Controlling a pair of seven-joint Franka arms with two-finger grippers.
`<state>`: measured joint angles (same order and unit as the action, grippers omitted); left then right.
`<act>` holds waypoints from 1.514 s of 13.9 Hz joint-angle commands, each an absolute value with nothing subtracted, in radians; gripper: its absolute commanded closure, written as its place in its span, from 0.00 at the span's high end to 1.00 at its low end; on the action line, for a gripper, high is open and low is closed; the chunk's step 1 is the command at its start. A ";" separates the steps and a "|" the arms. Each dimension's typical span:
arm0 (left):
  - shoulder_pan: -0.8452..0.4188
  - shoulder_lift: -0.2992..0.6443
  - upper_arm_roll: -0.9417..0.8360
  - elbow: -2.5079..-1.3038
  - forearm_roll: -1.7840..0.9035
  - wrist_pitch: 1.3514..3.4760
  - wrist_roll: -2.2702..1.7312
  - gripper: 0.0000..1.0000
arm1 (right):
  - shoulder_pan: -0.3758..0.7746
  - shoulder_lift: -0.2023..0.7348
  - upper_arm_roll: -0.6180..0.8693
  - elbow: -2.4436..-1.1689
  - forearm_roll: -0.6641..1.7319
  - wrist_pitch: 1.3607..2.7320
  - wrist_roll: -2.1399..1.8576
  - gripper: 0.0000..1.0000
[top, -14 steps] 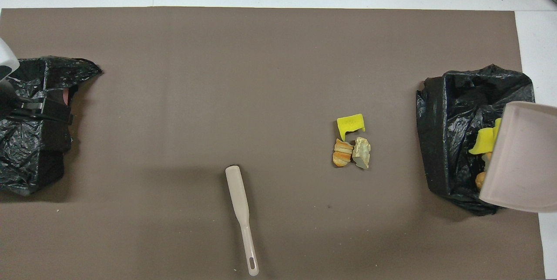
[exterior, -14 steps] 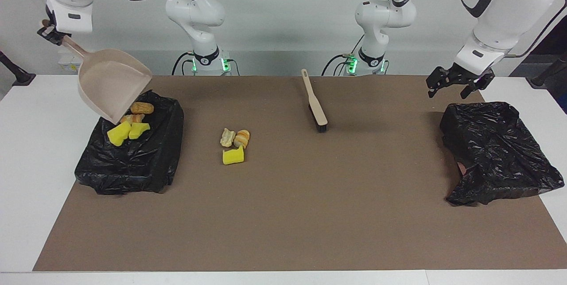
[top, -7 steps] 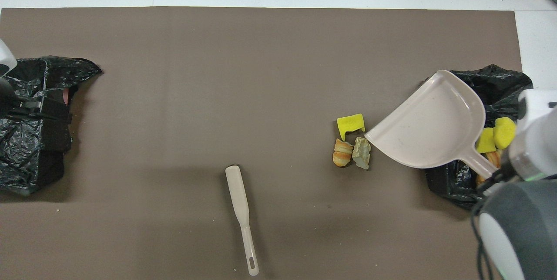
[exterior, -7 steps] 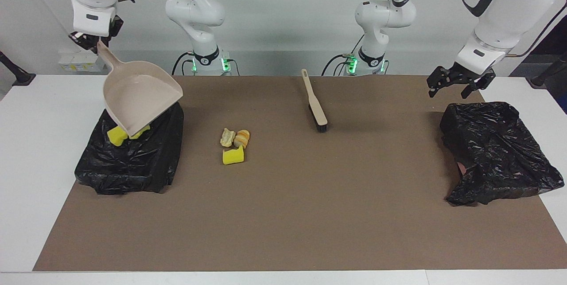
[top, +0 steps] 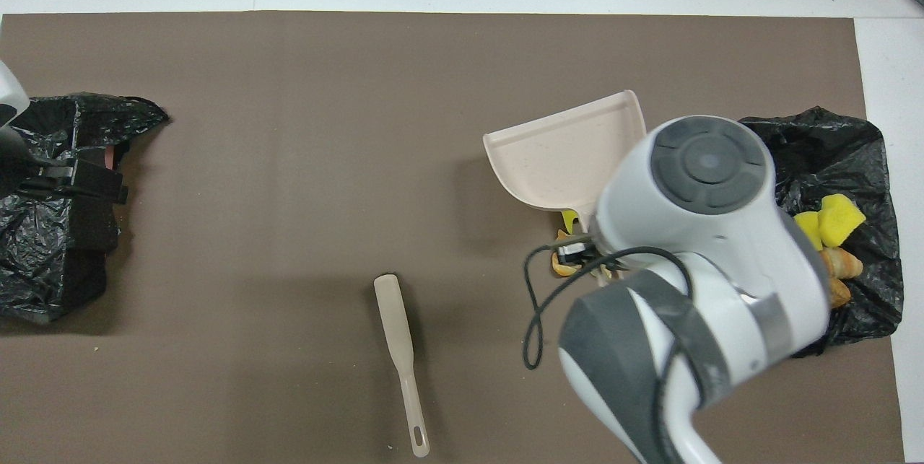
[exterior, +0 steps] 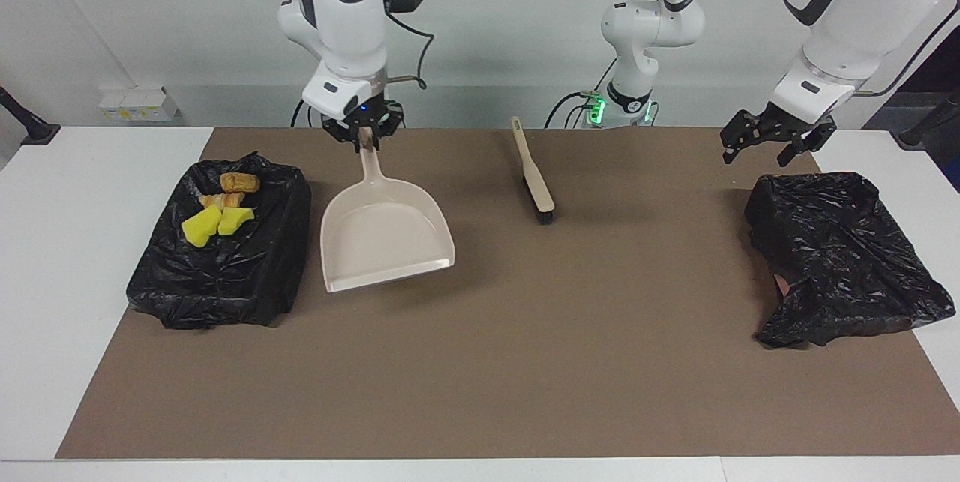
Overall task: Sweep and dump trash in bin
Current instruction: 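Return the empty dustpan to the table center with the right gripper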
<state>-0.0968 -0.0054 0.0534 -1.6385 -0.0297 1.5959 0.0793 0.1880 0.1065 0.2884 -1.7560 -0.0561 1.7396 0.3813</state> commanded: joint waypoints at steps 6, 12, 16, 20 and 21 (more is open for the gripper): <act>-0.089 -0.003 0.057 -1.620 -0.043 1.565 0.086 1.00 | 0.445 0.599 0.279 -1.365 -0.034 2.098 0.813 0.00; -0.092 -0.011 0.058 -1.631 -0.043 1.559 0.084 1.00 | 0.480 0.641 0.279 -1.378 -0.044 2.148 0.824 0.26; -0.092 -0.014 0.058 -1.632 -0.043 1.555 0.084 1.00 | 0.466 0.568 0.279 -1.423 -0.054 2.126 0.781 1.00; -0.097 -0.015 0.057 -1.640 -0.043 1.558 0.084 1.00 | 0.486 0.435 0.284 -1.535 -0.035 2.022 0.788 1.00; -0.100 -0.018 0.058 -1.643 -0.043 1.559 0.084 1.00 | 0.491 0.369 0.287 -1.621 -0.034 2.023 0.782 1.00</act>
<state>-0.0964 -0.0062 0.0557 -1.6385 -0.0318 1.5730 0.0793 0.4855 0.5026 0.2865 -1.4443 -0.0502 2.0097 0.8034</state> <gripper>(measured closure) 0.000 0.000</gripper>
